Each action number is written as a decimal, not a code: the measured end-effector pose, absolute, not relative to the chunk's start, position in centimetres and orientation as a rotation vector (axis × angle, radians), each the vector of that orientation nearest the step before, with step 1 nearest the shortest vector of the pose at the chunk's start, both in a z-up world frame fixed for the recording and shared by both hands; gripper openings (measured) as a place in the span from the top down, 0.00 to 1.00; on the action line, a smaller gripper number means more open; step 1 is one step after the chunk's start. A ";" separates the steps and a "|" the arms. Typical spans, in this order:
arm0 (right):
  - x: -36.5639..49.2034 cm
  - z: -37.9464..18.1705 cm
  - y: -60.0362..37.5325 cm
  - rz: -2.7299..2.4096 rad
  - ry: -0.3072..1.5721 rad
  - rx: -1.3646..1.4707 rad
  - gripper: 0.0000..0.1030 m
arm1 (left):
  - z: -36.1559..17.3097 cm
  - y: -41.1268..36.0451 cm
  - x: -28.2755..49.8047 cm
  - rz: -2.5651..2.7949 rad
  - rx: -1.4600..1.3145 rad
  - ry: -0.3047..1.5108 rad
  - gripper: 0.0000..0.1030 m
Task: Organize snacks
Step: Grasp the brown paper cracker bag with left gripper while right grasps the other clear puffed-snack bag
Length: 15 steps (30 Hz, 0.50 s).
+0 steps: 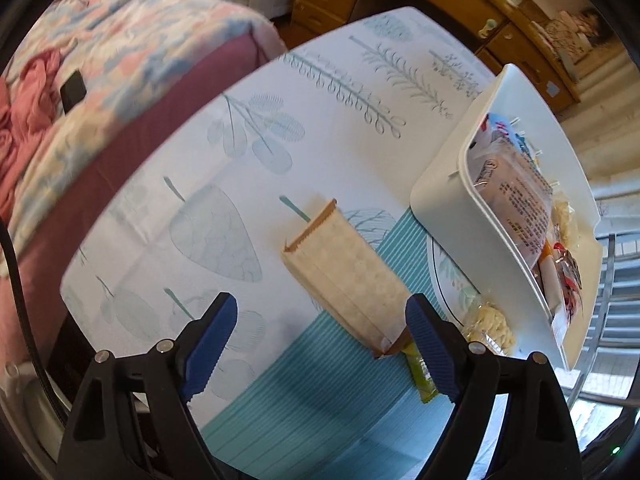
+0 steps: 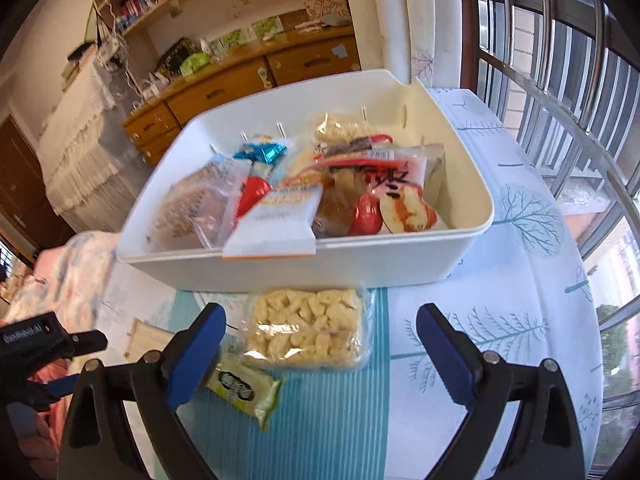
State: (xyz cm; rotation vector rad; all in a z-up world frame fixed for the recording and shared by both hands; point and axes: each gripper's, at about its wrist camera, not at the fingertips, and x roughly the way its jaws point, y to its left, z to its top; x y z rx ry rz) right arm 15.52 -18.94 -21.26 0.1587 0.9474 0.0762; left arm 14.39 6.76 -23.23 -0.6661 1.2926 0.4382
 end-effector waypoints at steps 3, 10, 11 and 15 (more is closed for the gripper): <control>15.8 -22.4 -18.4 0.054 0.982 0.133 0.06 | -24.3 6.9 14.8 0.473 -0.717 1.316 0.17; 16.5 -24.2 -17.1 0.073 1.042 0.091 0.06 | -26.9 6.7 15.9 0.556 -0.825 1.373 0.17; 16.6 -24.3 -16.9 0.078 1.049 0.085 0.06 | -27.1 6.7 16.0 0.569 -0.829 1.378 0.17; 17.1 -25.0 -16.1 0.083 1.079 0.041 0.06 | -28.2 7.0 16.7 0.628 -0.839 1.401 0.17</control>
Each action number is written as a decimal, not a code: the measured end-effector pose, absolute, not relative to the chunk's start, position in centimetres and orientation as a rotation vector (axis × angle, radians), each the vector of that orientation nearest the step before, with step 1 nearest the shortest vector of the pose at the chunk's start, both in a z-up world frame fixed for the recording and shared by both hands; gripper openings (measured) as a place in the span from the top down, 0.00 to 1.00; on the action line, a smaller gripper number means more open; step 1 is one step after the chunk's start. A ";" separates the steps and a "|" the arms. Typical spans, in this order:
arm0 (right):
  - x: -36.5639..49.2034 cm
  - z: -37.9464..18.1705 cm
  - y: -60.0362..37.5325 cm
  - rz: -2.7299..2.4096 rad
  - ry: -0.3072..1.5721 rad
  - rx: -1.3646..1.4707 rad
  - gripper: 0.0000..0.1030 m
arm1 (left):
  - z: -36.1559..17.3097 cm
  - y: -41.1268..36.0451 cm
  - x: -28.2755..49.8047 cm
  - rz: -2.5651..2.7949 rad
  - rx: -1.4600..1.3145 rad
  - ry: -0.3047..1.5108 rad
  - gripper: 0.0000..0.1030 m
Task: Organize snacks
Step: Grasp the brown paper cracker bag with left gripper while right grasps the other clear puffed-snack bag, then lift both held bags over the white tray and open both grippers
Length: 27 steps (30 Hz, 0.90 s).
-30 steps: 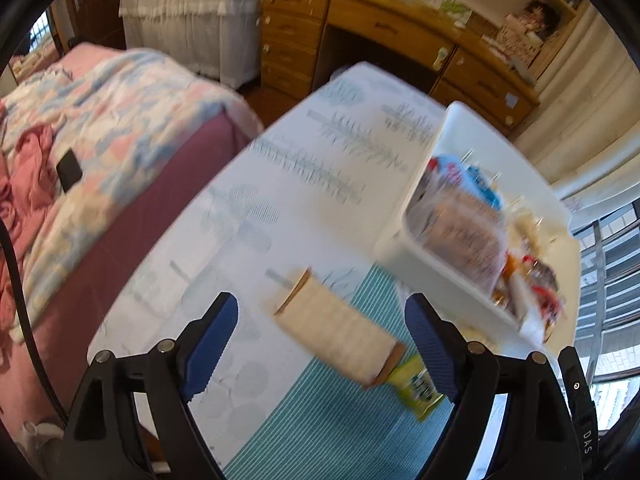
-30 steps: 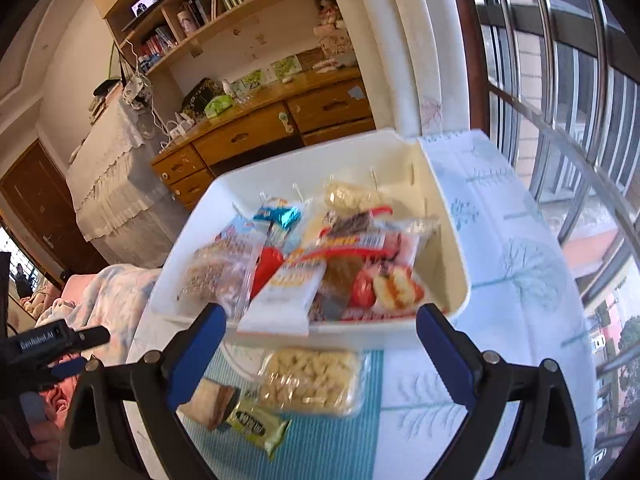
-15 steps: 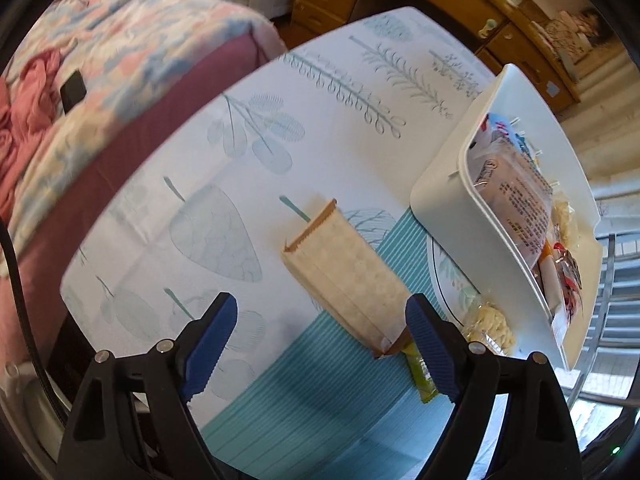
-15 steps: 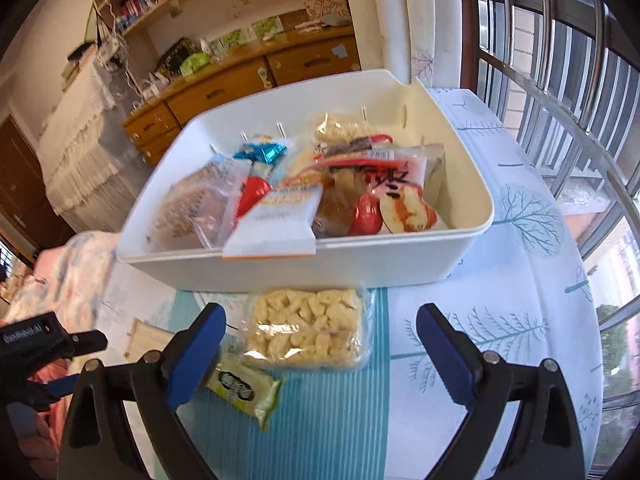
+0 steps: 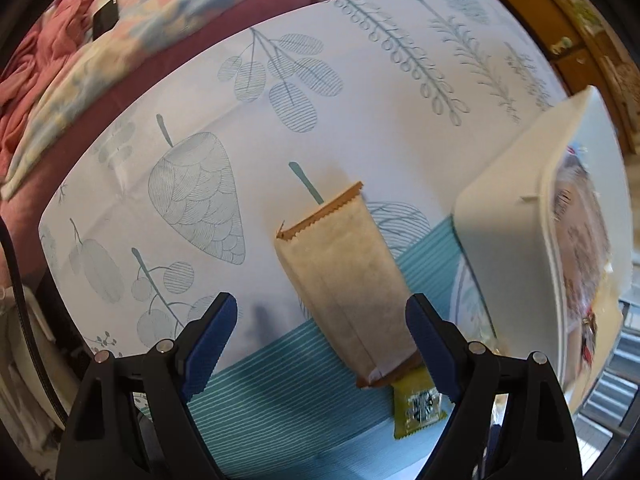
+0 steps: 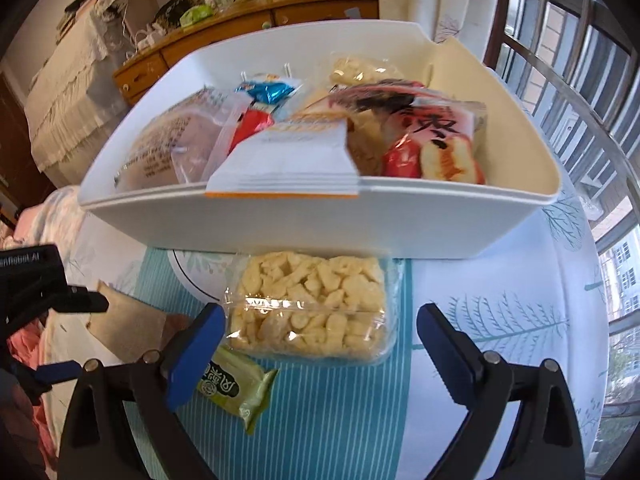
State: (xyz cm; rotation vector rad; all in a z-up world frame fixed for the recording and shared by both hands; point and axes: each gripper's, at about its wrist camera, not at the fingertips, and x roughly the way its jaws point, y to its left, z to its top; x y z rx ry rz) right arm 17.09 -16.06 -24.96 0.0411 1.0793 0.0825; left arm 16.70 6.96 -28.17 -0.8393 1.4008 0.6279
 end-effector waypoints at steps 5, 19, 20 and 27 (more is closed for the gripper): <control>17.3 -25.6 -14.9 0.093 1.106 -0.015 0.05 | -29.4 7.1 17.9 0.684 -0.829 1.437 0.17; 18.1 -26.4 -14.0 0.091 1.111 -0.085 0.05 | -31.2 7.0 20.0 0.733 -0.837 1.501 0.15; 18.1 -26.5 -14.0 0.098 1.110 -0.093 0.05 | -31.0 7.0 20.1 0.739 -0.834 1.492 0.17; 17.6 -26.6 -13.9 0.123 1.100 -0.104 0.09 | -30.3 6.1 20.4 0.729 -0.816 1.471 0.32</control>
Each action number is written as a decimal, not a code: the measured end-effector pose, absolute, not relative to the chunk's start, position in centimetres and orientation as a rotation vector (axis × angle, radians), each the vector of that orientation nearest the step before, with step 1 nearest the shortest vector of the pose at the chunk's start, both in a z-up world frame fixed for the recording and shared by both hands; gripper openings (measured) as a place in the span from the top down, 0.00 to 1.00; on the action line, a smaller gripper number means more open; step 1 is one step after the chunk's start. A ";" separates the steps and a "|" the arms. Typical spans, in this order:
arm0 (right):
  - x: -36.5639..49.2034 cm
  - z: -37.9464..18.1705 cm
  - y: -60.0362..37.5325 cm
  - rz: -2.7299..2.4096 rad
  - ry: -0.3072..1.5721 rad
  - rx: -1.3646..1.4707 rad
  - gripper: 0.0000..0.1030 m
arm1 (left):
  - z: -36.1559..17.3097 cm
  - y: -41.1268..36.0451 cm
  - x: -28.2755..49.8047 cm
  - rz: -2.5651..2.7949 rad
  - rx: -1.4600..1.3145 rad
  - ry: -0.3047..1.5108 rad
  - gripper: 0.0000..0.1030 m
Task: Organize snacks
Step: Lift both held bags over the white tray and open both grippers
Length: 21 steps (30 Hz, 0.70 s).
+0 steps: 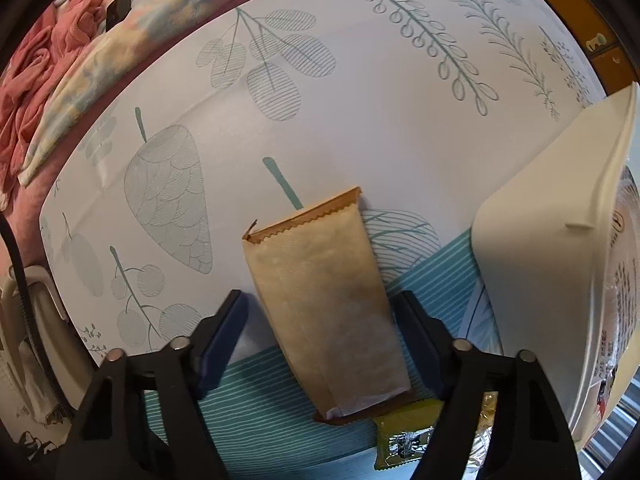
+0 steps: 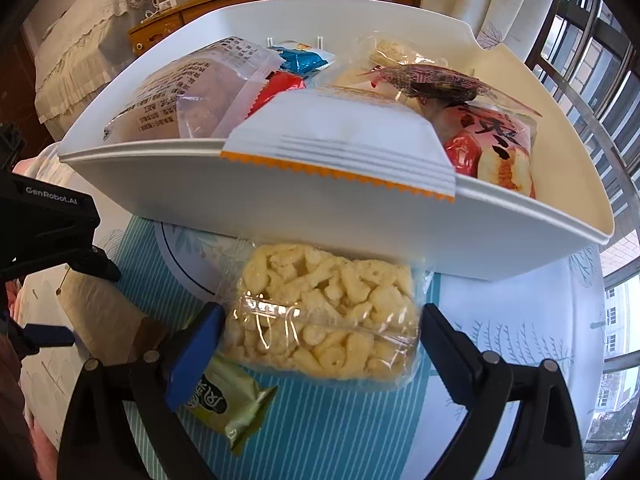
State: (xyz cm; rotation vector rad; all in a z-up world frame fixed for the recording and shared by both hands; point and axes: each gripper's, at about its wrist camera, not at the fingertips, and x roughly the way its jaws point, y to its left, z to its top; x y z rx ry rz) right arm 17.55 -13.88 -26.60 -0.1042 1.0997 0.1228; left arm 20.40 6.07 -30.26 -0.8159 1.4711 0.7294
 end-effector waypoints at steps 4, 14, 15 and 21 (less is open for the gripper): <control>17.3 -26.6 -14.1 0.139 1.096 -0.105 0.12 | -29.7 4.8 20.2 0.732 -0.806 1.456 0.40; 16.3 -26.3 -15.0 0.156 1.105 -0.106 0.14 | -29.5 4.4 17.7 0.696 -0.817 1.453 0.41; 16.2 -26.3 -15.0 0.158 1.110 -0.106 0.14 | -29.5 4.5 17.3 0.697 -0.827 1.452 0.41; 15.5 -26.0 -15.4 0.168 1.154 -0.091 0.14 | -29.1 4.8 14.9 0.689 -0.864 1.456 0.42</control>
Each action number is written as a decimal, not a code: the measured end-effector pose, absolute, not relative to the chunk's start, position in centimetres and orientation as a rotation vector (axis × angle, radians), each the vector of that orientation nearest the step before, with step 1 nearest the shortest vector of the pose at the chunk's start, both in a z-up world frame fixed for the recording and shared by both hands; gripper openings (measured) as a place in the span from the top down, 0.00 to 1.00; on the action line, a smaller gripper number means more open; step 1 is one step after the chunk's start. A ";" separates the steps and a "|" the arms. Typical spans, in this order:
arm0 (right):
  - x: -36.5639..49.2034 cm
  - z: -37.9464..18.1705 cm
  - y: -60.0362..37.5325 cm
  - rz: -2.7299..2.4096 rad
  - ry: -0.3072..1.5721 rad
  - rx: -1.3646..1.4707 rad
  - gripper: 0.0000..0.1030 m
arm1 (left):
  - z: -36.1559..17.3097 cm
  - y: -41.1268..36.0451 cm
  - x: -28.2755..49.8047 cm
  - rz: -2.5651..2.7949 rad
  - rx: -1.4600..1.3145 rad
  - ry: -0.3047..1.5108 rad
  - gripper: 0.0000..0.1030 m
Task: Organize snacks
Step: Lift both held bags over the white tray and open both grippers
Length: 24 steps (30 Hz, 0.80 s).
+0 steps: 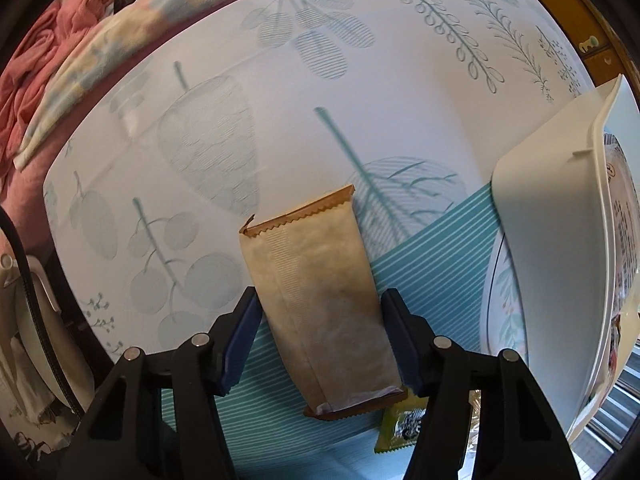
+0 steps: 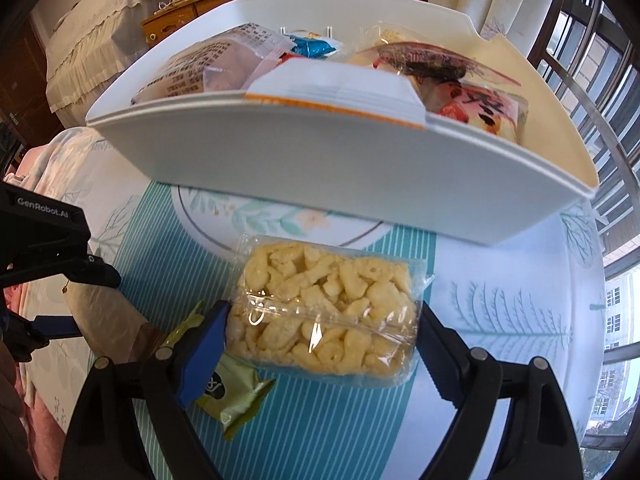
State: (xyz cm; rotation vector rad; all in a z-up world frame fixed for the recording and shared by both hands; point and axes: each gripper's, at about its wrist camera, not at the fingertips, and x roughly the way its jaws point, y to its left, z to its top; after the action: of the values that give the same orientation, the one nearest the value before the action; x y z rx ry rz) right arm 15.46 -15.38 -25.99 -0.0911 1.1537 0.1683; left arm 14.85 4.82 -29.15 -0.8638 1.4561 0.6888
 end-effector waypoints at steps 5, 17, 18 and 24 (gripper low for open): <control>14.9 -24.6 -15.6 0.198 1.194 -0.076 0.14 | -26.3 5.5 13.2 0.694 -0.846 1.416 0.42; 13.3 -17.1 -15.5 0.334 1.204 -0.034 0.14 | -14.8 5.7 13.0 0.631 -0.738 1.283 0.42; 13.3 -16.2 -15.5 0.344 1.188 -0.031 0.14 | -14.3 6.1 13.2 0.627 -0.734 1.277 0.42; 13.7 -11.9 -16.1 0.363 1.089 -0.010 0.14 | -9.9 4.4 15.3 0.577 -0.671 1.230 0.42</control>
State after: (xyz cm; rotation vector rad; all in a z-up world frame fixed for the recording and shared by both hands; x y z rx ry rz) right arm 13.71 -16.13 -11.93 -0.0104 1.0894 0.3629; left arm 15.34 4.42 -9.86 -0.6712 1.2297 0.5768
